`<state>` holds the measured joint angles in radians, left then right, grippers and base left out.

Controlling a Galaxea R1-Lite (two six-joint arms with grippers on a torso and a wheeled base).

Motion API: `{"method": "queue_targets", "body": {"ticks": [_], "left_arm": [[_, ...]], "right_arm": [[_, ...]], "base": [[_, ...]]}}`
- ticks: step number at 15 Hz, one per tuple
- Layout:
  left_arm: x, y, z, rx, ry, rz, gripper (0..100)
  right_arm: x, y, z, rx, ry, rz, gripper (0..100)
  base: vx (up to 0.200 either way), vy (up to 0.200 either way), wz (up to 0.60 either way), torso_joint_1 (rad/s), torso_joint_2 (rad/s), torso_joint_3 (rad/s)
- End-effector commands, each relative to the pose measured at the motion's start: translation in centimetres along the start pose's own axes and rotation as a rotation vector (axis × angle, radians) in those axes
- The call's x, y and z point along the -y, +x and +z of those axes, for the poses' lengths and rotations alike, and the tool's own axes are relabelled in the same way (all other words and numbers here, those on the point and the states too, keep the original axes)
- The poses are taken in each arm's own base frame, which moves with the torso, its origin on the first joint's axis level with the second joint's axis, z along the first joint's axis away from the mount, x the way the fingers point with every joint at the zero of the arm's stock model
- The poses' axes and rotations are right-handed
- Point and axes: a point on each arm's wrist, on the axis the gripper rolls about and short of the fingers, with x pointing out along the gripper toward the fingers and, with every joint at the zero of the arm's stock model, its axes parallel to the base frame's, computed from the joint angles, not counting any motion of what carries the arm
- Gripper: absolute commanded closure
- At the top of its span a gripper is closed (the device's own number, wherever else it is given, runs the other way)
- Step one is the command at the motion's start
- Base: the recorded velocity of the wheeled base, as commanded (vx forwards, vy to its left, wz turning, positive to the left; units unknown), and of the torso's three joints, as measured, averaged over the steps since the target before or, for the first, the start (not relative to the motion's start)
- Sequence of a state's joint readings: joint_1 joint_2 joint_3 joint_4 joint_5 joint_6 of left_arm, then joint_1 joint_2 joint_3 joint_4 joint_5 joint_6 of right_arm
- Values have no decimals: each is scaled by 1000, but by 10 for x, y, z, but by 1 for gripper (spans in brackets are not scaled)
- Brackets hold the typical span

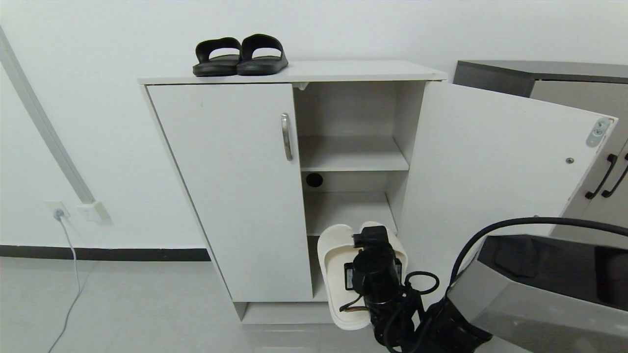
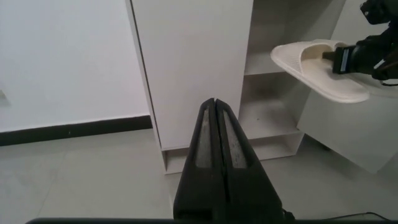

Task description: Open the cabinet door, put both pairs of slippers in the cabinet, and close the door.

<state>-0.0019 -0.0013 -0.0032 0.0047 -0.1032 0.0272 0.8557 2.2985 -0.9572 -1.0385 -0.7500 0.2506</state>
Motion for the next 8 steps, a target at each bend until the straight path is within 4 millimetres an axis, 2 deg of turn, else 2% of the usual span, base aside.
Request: {"method": "queue_targets", "body": {"ticks": [1, 4, 8], "left_arm": [[0, 0, 0, -1, 0, -1, 100], [0, 0, 0, -1, 0, 1, 100], [0, 0, 0, -1, 0, -1, 100]], "right_arm": [[3, 4, -9, -20, -17, -16, 100], [0, 5, -10, -17, -16, -7, 100], [-6, 14, -23, -29, -21, 17, 100]], "base": [[0, 0, 0, 0, 0, 0], [0, 0, 0, 0, 0, 0], [0, 0, 0, 1, 2, -21]]}}
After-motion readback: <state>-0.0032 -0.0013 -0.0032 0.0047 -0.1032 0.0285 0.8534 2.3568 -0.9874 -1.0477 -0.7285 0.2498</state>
